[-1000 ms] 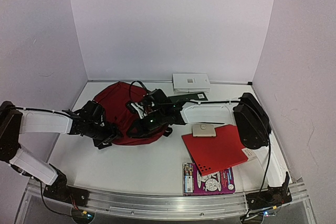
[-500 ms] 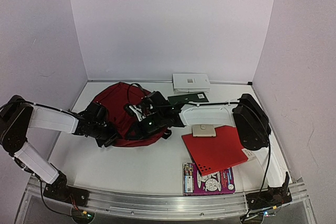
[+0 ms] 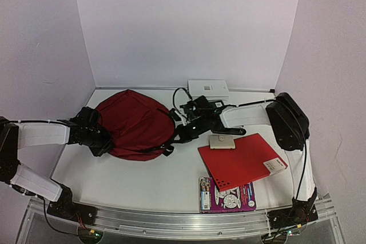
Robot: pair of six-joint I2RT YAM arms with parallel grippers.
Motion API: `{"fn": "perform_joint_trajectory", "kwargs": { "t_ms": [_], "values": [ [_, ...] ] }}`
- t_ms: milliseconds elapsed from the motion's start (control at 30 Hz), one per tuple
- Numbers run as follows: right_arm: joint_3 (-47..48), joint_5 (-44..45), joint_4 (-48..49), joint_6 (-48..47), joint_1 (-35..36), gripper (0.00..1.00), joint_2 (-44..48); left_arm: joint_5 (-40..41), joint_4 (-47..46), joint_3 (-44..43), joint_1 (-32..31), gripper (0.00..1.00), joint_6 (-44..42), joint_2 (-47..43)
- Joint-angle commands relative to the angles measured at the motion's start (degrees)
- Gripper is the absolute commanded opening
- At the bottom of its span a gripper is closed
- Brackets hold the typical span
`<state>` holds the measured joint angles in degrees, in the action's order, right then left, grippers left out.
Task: Pack the student bag
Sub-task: Unzip the student bag at the center of the board.
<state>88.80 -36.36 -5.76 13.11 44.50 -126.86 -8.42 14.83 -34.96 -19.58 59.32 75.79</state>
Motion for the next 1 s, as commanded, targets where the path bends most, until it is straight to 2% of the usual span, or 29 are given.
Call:
{"fn": "perform_joint_trajectory", "kwargs": {
  "t_ms": [0, 167, 367, 500, 600, 700, 800, 967],
  "values": [
    [-2.00, 2.68, -0.13, -3.82, -4.77, 0.00, 4.58, 2.11, 5.62, -1.35, 3.26, 0.00, -3.71, -1.54],
    [-1.38, -1.22, -0.03, -2.23, -2.78, 0.00, 4.16, -1.29, 5.29, -4.77, 5.84, 0.00, -7.21, 1.50],
    [-2.36, -3.58, 0.05, -2.10, 4.07, 0.00, 5.17, -4.02, 6.30, -11.03, 7.54, 0.02, -11.50, 7.55],
    [-3.15, -4.92, 0.17, -1.75, 8.52, 0.00, 6.15, -6.41, 5.98, -13.86, 10.93, 0.06, -14.30, 11.53],
    [-1.72, -5.80, 0.75, -0.05, 11.12, 0.00, 5.49, -7.21, 7.85, -16.64, 11.68, 0.19, -16.57, 12.27],
    [1.29, -5.80, 1.35, 1.83, 12.01, 0.00, 4.06, -9.69, 8.57, -16.01, 11.19, 0.42, -16.52, 9.02],
    [4.81, -3.56, 1.32, 2.22, 12.01, 0.00, 2.00, -9.69, 9.26, -12.71, 7.99, 0.59, -14.52, 2.34],
    [9.39, -2.00, 1.28, 2.34, 11.98, 0.00, -1.36, -9.35, 6.07, -4.28, -1.01, 0.75, -8.05, -8.06]
  ]
}}
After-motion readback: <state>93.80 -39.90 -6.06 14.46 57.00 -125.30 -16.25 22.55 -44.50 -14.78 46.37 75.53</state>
